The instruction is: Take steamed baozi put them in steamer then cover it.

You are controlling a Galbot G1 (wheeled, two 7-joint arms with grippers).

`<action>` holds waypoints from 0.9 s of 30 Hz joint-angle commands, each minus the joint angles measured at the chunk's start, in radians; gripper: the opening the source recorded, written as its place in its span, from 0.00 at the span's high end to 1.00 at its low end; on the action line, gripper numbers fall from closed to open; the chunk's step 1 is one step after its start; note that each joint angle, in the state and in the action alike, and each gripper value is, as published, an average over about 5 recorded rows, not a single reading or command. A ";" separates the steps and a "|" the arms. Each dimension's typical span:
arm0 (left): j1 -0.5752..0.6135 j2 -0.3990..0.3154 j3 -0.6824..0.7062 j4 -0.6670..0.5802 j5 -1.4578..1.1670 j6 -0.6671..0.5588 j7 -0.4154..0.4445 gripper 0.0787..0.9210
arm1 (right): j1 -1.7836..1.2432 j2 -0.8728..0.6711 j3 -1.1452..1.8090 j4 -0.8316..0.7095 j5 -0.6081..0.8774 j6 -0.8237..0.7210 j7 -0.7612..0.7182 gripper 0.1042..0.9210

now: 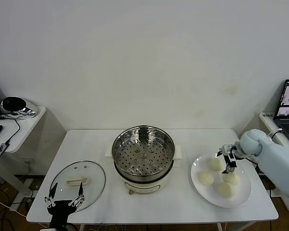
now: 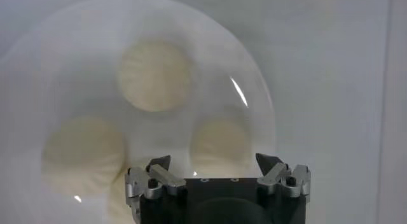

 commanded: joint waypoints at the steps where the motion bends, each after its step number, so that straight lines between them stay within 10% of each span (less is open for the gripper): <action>1: 0.001 0.000 -0.001 -0.001 0.001 -0.001 0.000 0.12 | -0.002 0.047 0.004 -0.056 -0.027 0.000 0.018 0.12; 27: 0.009 -0.005 -0.004 -0.014 0.000 -0.003 0.000 0.12 | 0.026 0.028 -0.009 -0.026 -0.038 -0.010 0.010 0.41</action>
